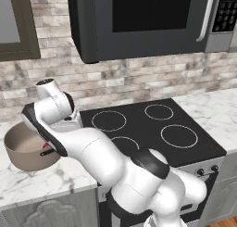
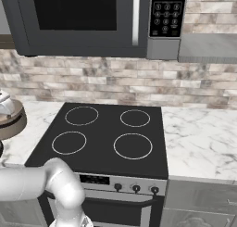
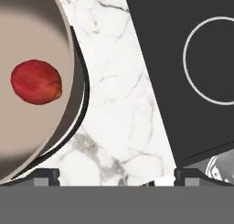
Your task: Turn on the sink faucet. Then move the onion from the counter to the sink. Turn off the sink. Move the vegetable from the sink to the pot next to the stove. Finally move the pot to the rear right burner.
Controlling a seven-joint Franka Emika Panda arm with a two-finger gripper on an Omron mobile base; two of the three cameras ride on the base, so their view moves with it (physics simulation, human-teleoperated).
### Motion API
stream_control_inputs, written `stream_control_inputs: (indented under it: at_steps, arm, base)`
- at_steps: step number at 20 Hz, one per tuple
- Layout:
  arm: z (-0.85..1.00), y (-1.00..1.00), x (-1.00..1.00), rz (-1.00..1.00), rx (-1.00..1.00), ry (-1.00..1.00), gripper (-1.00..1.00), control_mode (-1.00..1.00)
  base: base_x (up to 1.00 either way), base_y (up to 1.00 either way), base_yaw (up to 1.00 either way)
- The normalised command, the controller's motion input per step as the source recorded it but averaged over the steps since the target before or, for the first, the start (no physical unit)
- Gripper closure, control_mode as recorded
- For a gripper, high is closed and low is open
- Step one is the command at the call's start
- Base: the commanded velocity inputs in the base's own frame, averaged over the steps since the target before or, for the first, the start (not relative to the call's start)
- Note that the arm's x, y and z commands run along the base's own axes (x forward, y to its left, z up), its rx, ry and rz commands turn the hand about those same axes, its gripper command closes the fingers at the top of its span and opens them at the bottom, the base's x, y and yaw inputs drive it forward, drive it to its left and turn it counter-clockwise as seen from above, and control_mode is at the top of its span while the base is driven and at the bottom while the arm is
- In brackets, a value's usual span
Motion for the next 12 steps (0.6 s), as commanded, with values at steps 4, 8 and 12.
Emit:
stream_control_inputs:
  at_steps: [4, 8, 12]
  arm:
    - [-0.15, 0.01, 0.18, 0.0, 0.01, 0.0, -1.0, -1.0]
    - [-0.1, 0.02, 0.17, 0.0, 0.01, 0.0, -1.0, -1.0]
    - [-0.04, 0.04, 0.12, -0.02, 0.01, 0.0, -1.0, -1.0]
  base:
    - [0.0, 0.0, 0.0]
    - [0.0, 0.0, 0.0]
    - [0.0, 0.0, 0.0]
